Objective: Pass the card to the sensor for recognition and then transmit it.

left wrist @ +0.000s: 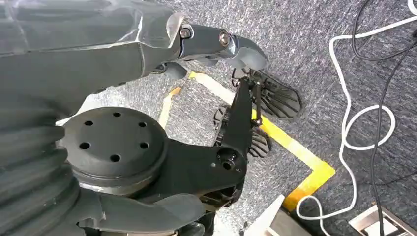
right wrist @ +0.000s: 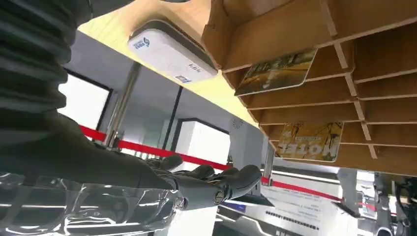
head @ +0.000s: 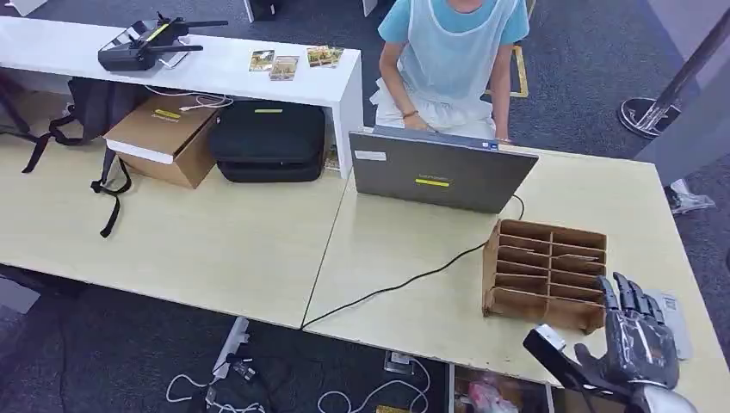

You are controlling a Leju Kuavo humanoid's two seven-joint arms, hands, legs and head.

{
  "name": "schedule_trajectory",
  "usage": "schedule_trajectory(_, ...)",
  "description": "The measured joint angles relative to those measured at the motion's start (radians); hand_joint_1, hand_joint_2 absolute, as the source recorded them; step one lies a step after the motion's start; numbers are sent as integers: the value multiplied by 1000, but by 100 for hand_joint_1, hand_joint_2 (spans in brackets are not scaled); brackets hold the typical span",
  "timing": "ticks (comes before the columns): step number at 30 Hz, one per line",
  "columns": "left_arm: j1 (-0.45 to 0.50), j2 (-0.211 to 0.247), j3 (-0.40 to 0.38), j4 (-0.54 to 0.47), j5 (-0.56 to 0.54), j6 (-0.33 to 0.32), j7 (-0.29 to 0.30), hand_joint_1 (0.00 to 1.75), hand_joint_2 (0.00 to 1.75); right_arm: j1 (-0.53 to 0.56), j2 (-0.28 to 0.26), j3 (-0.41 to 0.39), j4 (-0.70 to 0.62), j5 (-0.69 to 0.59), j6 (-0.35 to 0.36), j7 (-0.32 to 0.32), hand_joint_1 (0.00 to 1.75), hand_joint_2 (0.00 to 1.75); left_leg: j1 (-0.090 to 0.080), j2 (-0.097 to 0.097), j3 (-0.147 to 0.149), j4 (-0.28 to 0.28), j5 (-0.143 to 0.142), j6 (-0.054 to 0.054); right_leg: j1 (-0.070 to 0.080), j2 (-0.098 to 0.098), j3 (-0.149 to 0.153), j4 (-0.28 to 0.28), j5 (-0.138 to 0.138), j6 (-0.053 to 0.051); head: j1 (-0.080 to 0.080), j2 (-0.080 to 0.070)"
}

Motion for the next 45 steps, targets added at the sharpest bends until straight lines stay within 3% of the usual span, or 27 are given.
schedule_trajectory(30, -5, -5, 26, 0, -74, -34, 0, 0, 175, -22, 26, 20, 64, -39, 11, -27, 0, 175, 0, 0, 0, 0, 0, 0, 0, 0, 0, 0, 0, 0, 0, 0)
schedule_trajectory(45, -8, -5, 27, 0, -80, -59, 0, 0, 175, -81, 20, 51, 131, -91, -25, -31, 0, 175, 0, 0, 0, 0, 0, 0, 0, 0, 0, 0, 0, 0, 0, 0)
